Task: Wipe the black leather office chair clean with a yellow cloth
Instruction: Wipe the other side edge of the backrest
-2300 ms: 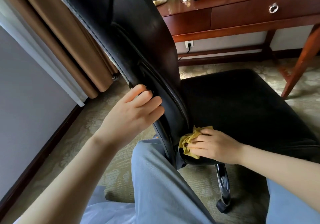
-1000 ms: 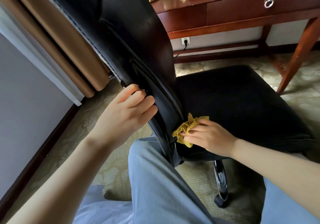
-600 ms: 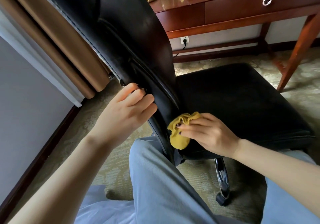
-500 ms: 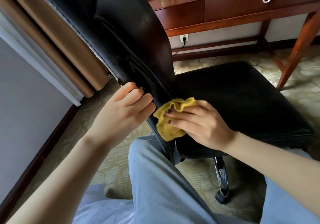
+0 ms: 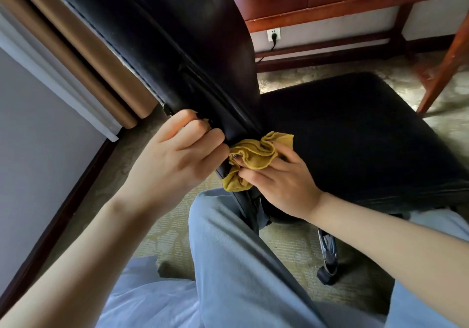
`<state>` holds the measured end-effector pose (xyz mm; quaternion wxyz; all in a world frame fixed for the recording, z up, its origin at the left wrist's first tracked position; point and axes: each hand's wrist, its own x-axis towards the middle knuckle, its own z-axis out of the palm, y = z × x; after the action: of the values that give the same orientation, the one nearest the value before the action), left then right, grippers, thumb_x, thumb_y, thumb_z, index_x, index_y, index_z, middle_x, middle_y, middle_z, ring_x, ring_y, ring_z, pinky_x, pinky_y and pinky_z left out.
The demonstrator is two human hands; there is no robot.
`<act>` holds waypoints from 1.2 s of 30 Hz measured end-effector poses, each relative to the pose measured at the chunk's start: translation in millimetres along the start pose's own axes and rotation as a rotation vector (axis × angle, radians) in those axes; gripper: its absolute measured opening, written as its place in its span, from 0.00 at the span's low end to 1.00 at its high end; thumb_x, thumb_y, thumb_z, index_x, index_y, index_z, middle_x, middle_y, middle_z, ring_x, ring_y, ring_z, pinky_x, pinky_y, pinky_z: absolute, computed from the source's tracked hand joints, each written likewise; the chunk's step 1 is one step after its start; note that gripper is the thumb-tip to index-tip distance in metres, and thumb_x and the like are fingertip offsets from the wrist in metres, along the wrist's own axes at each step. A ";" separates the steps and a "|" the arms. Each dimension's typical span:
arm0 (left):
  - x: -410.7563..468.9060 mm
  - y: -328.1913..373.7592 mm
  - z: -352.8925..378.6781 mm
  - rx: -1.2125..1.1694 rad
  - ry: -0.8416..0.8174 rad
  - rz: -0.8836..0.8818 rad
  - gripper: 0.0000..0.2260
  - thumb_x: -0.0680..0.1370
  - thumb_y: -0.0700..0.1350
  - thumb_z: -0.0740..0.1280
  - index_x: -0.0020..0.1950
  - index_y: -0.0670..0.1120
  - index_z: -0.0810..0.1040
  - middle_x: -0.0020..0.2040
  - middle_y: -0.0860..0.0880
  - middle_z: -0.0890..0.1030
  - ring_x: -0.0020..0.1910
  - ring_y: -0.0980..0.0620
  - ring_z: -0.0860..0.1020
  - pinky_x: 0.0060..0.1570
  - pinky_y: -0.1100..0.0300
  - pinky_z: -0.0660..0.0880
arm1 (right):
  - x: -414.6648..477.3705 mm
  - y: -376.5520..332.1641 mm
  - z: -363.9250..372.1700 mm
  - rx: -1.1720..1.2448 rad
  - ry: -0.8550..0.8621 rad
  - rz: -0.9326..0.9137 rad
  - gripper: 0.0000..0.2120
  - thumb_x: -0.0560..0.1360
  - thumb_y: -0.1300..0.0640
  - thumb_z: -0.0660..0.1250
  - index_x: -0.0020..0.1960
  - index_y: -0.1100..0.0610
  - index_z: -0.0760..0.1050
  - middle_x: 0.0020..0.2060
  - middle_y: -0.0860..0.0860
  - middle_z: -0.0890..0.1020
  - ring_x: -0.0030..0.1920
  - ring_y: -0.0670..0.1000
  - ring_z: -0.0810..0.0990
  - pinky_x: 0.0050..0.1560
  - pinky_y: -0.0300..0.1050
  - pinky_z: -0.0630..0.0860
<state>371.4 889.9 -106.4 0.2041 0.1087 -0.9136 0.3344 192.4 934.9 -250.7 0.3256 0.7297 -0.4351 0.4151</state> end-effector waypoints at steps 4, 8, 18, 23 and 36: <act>0.2 -0.1 0.3 -0.010 -0.004 0.003 0.11 0.77 0.29 0.61 0.39 0.39 0.78 0.36 0.44 0.76 0.42 0.46 0.67 0.50 0.54 0.68 | -15.1 5.8 0.9 -0.041 -0.055 -0.071 0.01 0.79 0.57 0.65 0.50 0.54 0.74 0.46 0.46 0.85 0.50 0.48 0.81 0.68 0.45 0.65; 0.2 0.0 0.5 -0.007 -0.006 0.001 0.10 0.76 0.29 0.62 0.39 0.38 0.78 0.36 0.43 0.77 0.42 0.46 0.67 0.51 0.54 0.67 | -33.6 10.4 2.5 -0.070 -0.130 -0.114 0.03 0.77 0.60 0.67 0.48 0.54 0.79 0.47 0.47 0.84 0.51 0.47 0.80 0.70 0.45 0.63; 1.2 0.6 -1.9 0.013 0.001 0.004 0.11 0.76 0.28 0.61 0.39 0.39 0.78 0.36 0.44 0.76 0.41 0.46 0.66 0.52 0.54 0.67 | -58.0 19.7 -0.2 -0.098 -0.329 -0.234 0.10 0.78 0.63 0.64 0.43 0.54 0.82 0.43 0.47 0.83 0.46 0.46 0.81 0.67 0.44 0.68; 2.1 0.6 -2.8 0.008 -0.006 0.002 0.11 0.76 0.28 0.61 0.39 0.39 0.78 0.36 0.44 0.75 0.41 0.47 0.65 0.52 0.54 0.66 | -54.6 25.7 -7.5 -0.069 -0.374 -0.291 0.15 0.79 0.65 0.59 0.40 0.55 0.79 0.38 0.47 0.82 0.47 0.46 0.75 0.64 0.42 0.68; 1.7 2.3 -3.3 0.030 -0.019 0.001 0.14 0.78 0.29 0.55 0.39 0.40 0.76 0.36 0.45 0.73 0.41 0.47 0.64 0.51 0.55 0.66 | -48.8 47.7 -23.7 -0.079 -0.613 -0.625 0.13 0.78 0.67 0.57 0.45 0.54 0.77 0.43 0.47 0.82 0.48 0.46 0.79 0.63 0.41 0.69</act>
<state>370.1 893.7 -104.6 0.1934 0.1143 -0.9106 0.3470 128.1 952.9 -278.2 0.3189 0.9027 -0.2855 0.0440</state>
